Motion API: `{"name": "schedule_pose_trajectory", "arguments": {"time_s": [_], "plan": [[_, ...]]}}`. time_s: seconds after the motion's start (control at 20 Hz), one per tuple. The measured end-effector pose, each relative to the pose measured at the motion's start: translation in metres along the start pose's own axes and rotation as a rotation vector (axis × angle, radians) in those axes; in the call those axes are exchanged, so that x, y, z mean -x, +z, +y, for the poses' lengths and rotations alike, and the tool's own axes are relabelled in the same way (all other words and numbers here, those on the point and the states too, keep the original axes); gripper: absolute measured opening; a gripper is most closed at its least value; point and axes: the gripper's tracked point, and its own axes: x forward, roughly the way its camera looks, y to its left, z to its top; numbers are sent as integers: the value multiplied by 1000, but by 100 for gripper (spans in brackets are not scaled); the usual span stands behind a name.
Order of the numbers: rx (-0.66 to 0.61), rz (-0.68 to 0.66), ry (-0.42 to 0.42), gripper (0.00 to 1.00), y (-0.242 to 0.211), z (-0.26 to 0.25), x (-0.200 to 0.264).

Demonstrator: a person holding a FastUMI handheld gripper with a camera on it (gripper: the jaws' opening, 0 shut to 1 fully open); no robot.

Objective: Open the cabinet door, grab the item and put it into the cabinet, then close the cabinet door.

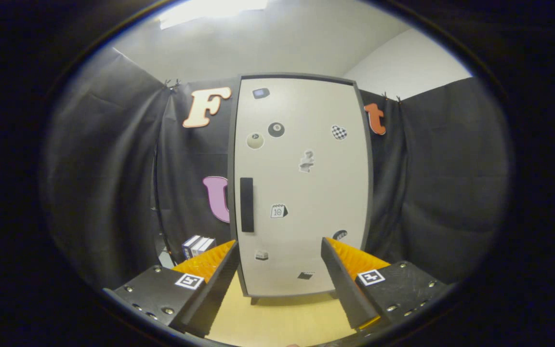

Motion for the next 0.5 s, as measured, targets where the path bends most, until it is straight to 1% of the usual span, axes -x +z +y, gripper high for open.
{"name": "schedule_pose_trajectory", "arguments": {"time_s": [0.2,0.5], "plan": [[3,16,-36,100,1,-15,27],[-9,8,-49,100,5,-17,41]]}}
